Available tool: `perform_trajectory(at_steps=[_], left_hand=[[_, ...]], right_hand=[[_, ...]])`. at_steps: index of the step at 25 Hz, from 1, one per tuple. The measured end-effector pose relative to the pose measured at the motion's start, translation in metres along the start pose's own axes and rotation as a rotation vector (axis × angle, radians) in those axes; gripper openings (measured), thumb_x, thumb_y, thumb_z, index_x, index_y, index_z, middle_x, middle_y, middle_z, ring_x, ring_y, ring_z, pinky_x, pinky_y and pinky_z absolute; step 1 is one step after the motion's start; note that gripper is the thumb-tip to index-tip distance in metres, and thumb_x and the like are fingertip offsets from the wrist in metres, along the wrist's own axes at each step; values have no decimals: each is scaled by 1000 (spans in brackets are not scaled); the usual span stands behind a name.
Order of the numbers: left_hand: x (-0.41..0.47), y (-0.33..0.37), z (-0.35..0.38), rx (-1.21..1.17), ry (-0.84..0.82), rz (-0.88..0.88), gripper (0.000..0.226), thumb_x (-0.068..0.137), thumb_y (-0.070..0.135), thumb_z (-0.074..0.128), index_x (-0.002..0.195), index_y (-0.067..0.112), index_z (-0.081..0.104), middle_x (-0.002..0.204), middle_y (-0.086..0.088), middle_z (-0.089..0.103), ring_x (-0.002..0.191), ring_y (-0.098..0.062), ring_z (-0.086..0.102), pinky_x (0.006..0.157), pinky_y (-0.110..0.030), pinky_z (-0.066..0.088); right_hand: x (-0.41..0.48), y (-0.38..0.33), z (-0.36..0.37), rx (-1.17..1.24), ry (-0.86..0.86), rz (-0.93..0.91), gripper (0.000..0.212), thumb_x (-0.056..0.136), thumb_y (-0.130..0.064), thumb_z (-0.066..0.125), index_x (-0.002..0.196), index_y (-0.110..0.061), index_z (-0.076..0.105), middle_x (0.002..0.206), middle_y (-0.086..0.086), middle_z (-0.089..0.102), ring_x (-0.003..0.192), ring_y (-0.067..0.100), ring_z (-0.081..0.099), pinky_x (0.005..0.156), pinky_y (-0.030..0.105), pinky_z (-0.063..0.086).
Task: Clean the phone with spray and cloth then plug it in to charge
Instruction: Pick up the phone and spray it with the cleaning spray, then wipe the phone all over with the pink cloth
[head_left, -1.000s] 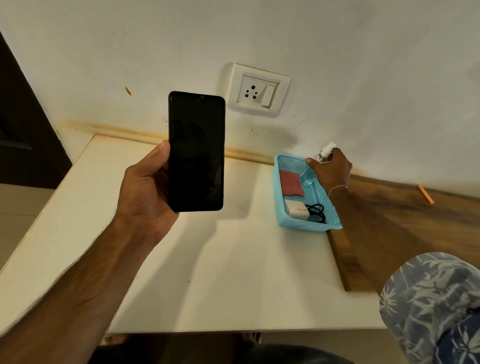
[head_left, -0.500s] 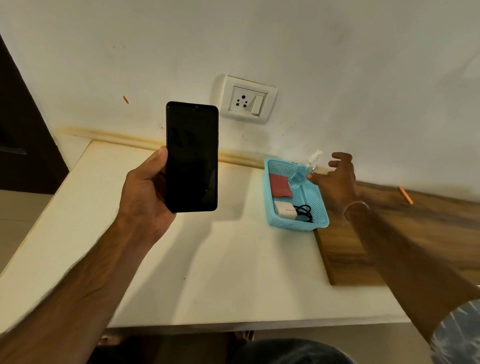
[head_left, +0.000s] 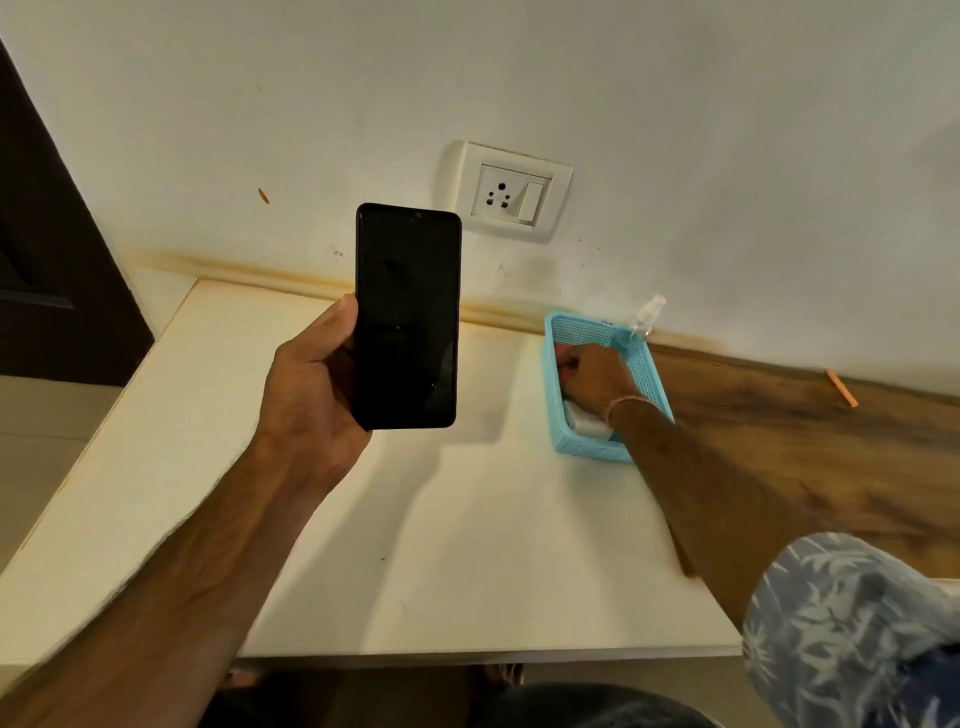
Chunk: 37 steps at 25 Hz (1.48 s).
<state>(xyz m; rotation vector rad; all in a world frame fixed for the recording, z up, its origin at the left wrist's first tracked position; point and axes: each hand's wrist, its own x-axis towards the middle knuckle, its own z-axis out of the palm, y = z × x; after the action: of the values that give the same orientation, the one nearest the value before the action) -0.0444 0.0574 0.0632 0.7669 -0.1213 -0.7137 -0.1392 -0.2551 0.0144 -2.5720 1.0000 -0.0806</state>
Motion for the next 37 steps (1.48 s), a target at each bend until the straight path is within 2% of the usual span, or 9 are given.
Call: perform_trajectory(at_steps=[7,10,14,18,22,25,30,33,37], left_hand=[[1,-3,-1,3,8,-1,40,106,28,48,139,8,61,130,-14,66,122,-36,66,106,-57,50],[2,-4,-3,3,18,-2,41,105,28,49,140,7,59,138,-20,63,124,-38,64,107,-60,48],[3,-4,-3,-12,9,-3,40,105,28,50,136,7,63,126,-14,68,120,-37,67,103,-55,53],[-1,-1,1,-17,9,1,40,104,29,50,135,7,63,122,-14,71,114,-36,70,93,-49,59],[-5,0,3,-20,22,-5,36,105,29,50,129,6,66,115,-15,74,108,-35,72,85,-46,60],[-4,0,3,-29,19,-9,35,106,29,50,126,7,67,111,-13,75,103,-32,74,82,-44,61],[0,-1,2,-28,18,-12,34,104,31,50,123,10,69,111,-11,75,107,-34,72,85,-44,60],[0,-2,2,18,15,5,42,99,39,53,125,11,70,116,-15,74,108,-37,72,84,-45,60],[1,-9,-1,110,-18,59,42,98,42,50,122,14,71,113,-15,74,108,-38,72,83,-44,61]], right_hand=[[8,7,-2,-73,-94,-39,13,84,-30,67,92,-22,74,91,1,72,86,23,65,86,41,53],[4,8,1,-168,-27,-127,12,89,-19,60,89,-18,73,93,7,71,87,28,64,84,42,53],[-3,10,-5,-216,17,-167,16,95,-21,49,82,-19,58,84,5,64,82,28,62,70,35,46],[-17,8,-24,-72,192,-124,24,99,-31,49,79,-18,54,75,3,63,70,21,60,57,24,37],[-54,-27,-47,39,425,-185,23,95,-37,57,87,-16,59,77,-1,66,66,14,57,57,23,40],[-89,-68,-54,273,583,-173,17,91,-29,61,88,-13,56,74,-5,60,64,12,54,55,22,38],[-120,-143,-36,593,608,-92,15,87,-28,64,86,-21,50,70,-12,56,65,6,55,56,26,43],[-129,-165,-27,605,655,-155,14,90,-28,62,97,-26,50,67,-19,51,61,0,56,52,7,38],[-140,-176,-23,495,752,-328,40,96,-19,57,135,-23,54,73,-24,55,55,8,55,56,3,43]])
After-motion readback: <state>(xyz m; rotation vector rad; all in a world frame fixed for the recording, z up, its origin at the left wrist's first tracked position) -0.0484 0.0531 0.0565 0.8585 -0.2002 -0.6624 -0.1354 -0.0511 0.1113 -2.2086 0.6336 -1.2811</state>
